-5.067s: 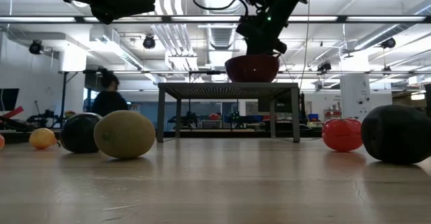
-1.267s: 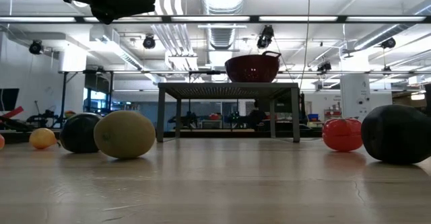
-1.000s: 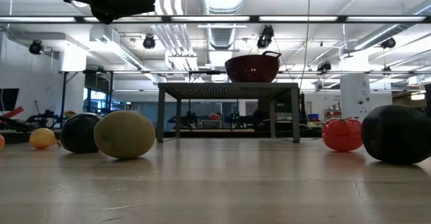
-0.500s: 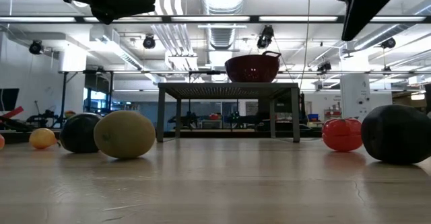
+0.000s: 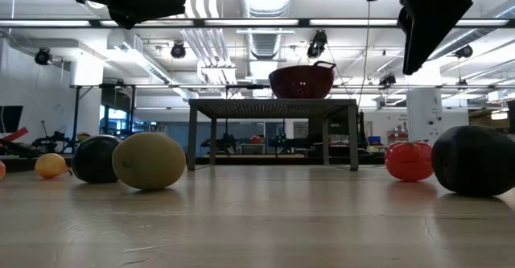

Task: Pick & Place Fruit
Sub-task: Put the tomato into the purple strainer bowl on the shelf

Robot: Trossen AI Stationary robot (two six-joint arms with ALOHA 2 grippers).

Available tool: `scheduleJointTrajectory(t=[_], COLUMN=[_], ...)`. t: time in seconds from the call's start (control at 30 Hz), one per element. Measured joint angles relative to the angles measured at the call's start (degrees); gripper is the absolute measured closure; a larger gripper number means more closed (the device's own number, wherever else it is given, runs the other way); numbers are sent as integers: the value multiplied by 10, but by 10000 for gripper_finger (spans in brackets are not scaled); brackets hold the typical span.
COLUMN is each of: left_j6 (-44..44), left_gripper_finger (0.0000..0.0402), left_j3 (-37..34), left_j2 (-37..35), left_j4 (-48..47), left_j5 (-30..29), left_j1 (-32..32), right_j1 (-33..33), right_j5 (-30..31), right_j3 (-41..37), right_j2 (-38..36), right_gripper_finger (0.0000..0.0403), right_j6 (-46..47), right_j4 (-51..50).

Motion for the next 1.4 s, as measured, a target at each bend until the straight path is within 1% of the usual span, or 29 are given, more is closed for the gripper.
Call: scheduleJointTrajectory(t=[0.13, 0.47, 0.9, 1.2, 1.4], left_j6=[0, 0, 0, 0, 0], left_gripper_finger=[234, 234, 234, 234, 234], left_j3=[0, 0, 0, 0, 0], left_j2=[0, 0, 0, 0, 0], left_j4=[0, 0, 0, 0, 0], left_j5=[0, 0, 0, 0, 0], left_j1=[0, 0, 0, 0, 0], right_j1=[-9, -28, -40, -43, -47], right_j5=[-12, -46, -61, -61, -60], right_j3=[-17, -87, -149, -174, -207], right_j2=[0, 0, 0, 0, 0], right_gripper_finger=[175, 124, 91, 68, 53], right_j6=[-8, -33, -38, -35, -36], right_j4=[16, 117, 217, 244, 294])
